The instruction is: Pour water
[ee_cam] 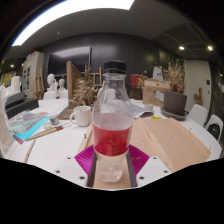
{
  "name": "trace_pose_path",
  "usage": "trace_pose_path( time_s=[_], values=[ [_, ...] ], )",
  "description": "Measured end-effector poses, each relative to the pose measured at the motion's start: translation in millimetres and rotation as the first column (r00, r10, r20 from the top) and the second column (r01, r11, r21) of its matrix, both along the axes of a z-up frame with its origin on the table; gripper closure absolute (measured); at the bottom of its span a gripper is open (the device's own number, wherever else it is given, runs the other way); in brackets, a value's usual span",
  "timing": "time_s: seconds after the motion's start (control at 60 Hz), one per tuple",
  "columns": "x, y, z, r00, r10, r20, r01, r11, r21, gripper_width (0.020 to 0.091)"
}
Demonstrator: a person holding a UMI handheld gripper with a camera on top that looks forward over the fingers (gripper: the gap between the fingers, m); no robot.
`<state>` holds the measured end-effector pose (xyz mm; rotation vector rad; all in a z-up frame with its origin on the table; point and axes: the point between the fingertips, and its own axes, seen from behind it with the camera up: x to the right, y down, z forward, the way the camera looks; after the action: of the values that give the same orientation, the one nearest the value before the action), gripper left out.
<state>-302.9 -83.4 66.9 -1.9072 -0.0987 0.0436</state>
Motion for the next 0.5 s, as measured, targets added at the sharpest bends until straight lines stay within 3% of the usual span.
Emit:
trace_pose_path(
  time_s=[0.017,0.05,0.2,0.317,0.5],
  values=[
    [-0.1,0.3,2.0,1.000,-0.002,0.006,0.002,1.000,0.007,0.0660],
    [1.4,0.9,2.9,1.000,-0.015,0.011,0.015,1.000,0.013,0.0671],
    [7.7,1.5,3.4,0.998,-0.051,0.040,0.051,0.999,0.006,0.0848],
    [14.3,6.2,14.7,0.993,-0.076,0.093,0.076,0.997,0.002,0.0850],
    [33.0,42.4,66.2,0.968,-0.107,0.226,0.099,0.994,0.045,0.0851]
  ],
)
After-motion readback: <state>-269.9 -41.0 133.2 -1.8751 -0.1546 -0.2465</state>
